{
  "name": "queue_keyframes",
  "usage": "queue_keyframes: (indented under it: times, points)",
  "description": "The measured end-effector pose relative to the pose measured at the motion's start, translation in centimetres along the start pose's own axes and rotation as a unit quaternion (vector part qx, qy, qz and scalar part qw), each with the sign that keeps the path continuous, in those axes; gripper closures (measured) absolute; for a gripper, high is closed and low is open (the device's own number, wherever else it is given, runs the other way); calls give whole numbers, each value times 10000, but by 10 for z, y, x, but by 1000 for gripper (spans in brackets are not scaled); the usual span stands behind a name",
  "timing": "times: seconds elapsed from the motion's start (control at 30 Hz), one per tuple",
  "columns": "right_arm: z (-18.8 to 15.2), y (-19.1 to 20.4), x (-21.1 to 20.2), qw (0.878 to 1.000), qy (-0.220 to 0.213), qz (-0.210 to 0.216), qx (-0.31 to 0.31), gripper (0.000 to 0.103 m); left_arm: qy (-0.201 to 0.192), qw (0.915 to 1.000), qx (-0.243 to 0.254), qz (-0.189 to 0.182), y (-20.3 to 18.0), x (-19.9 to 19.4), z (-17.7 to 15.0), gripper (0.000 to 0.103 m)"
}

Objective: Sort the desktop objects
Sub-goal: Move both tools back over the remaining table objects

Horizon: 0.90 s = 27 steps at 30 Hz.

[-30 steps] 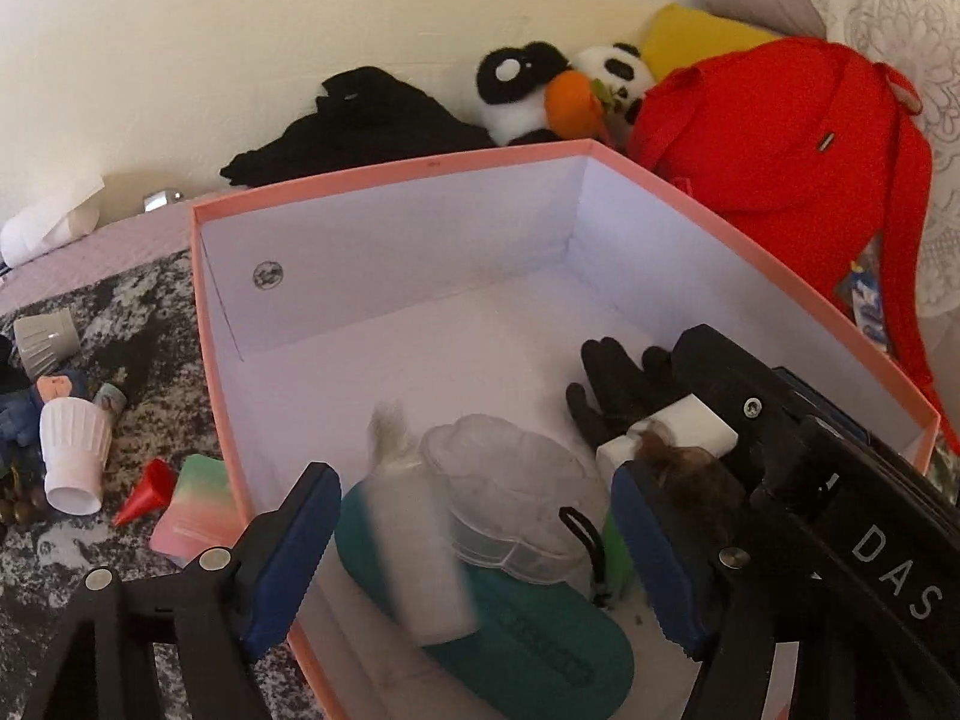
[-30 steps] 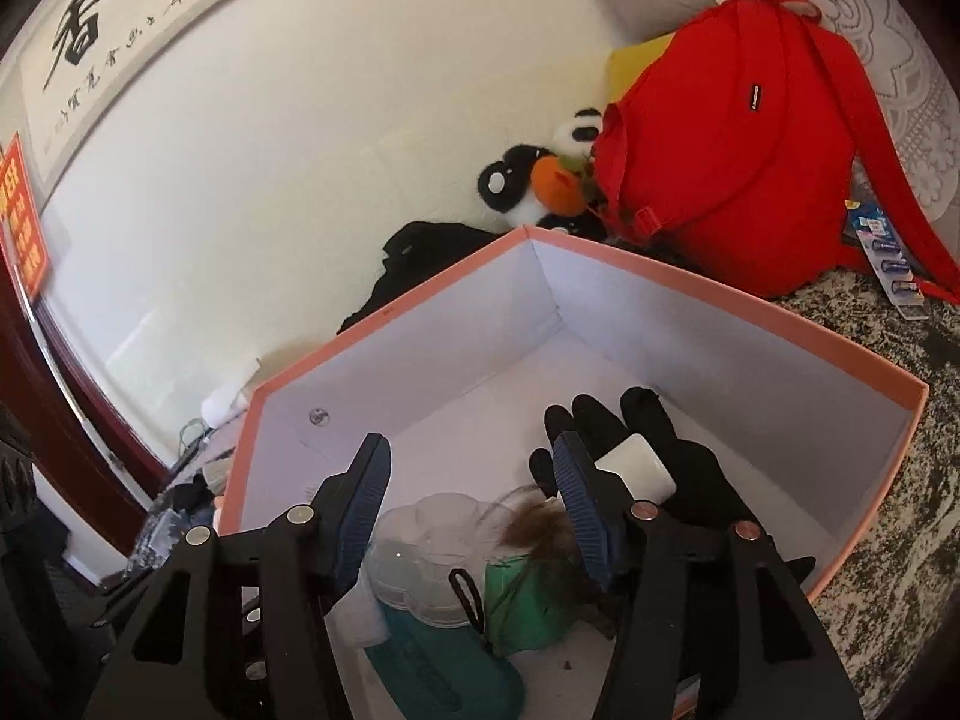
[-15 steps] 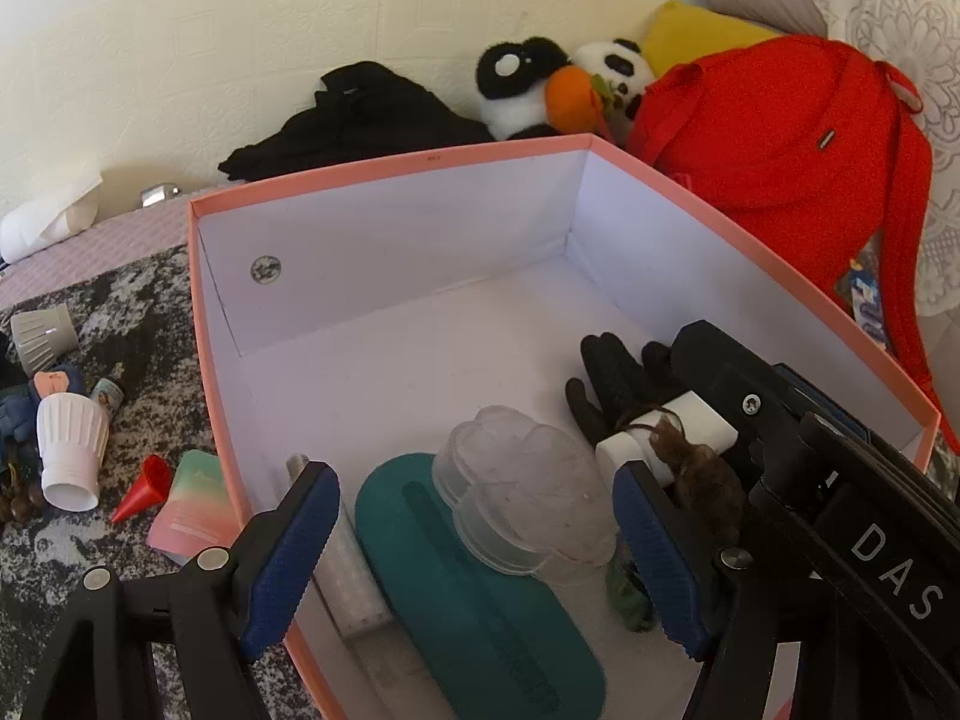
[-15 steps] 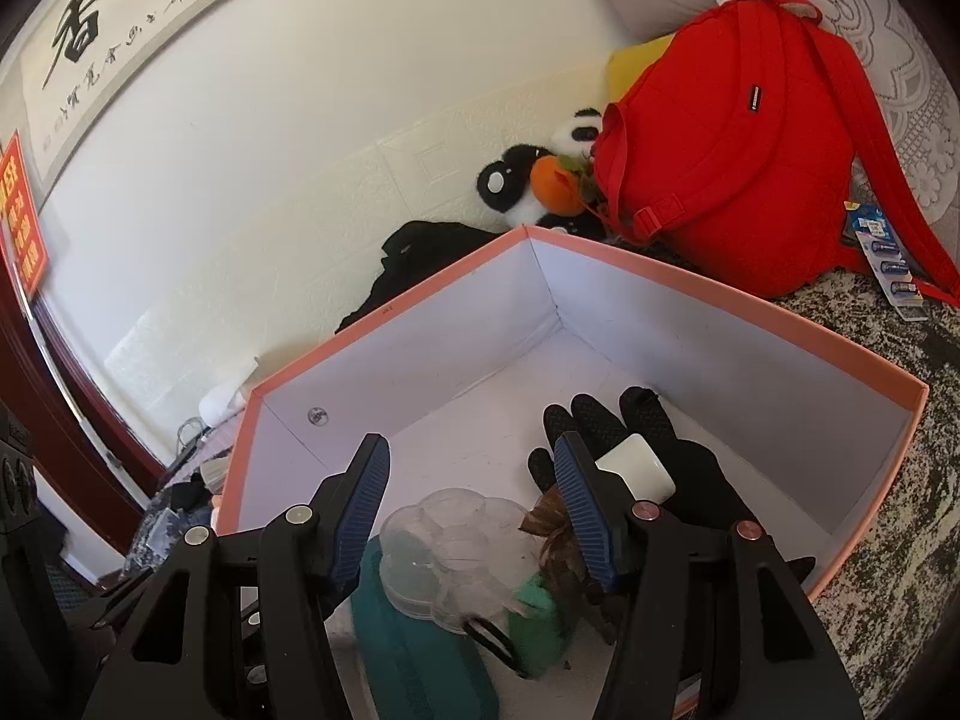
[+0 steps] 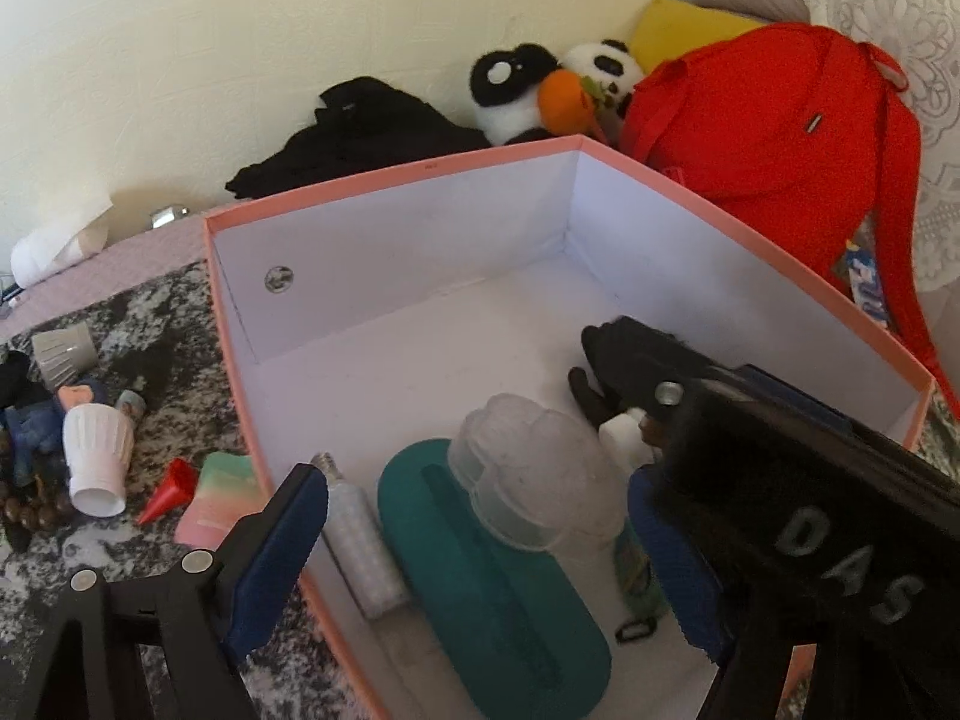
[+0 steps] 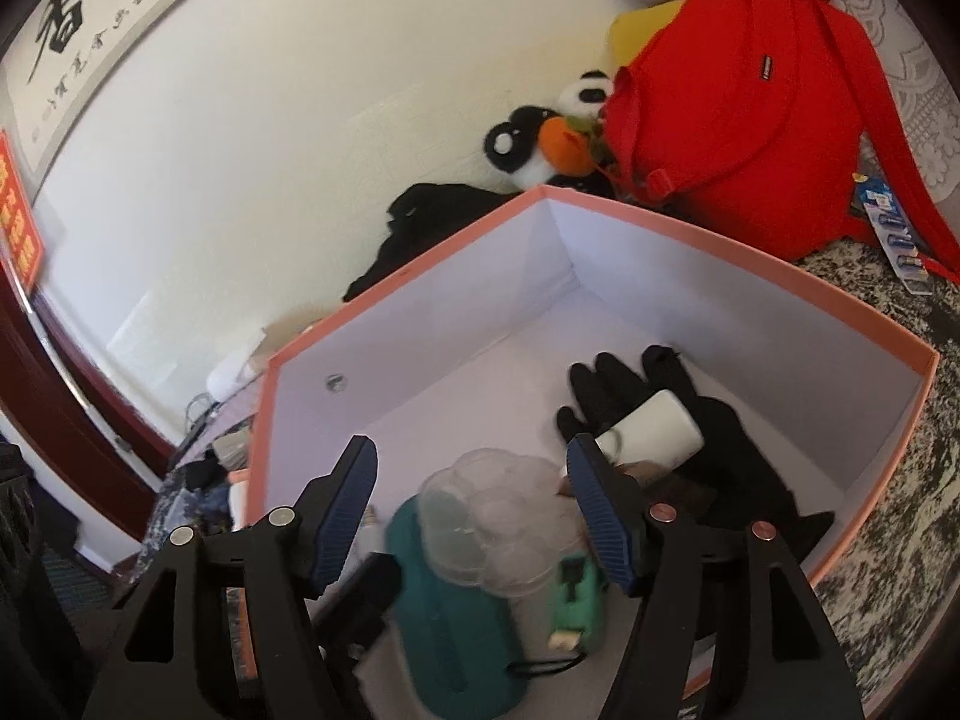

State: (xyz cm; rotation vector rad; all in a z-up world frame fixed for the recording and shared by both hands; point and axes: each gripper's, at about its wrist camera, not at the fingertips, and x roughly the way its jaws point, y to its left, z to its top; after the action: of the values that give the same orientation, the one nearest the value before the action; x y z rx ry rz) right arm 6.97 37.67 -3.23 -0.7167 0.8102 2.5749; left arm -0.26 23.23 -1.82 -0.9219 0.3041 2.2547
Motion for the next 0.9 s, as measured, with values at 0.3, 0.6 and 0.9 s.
queue_keyframes:
  times: [0.3,0.6,0.9]
  points:
    - [-10,39,-28,9983,-389,388,-178,25,-225,9944,-610,836,51,-50,-9,7]
    - [-56,94,-41,9823,-759,1551,-729,1,-603,9687,-744,2289,106,-107,-43,5]
    - [-77,127,2,9888,-953,982,-591,1,-651,9563,-1710,2279,190,-103,-74,1]
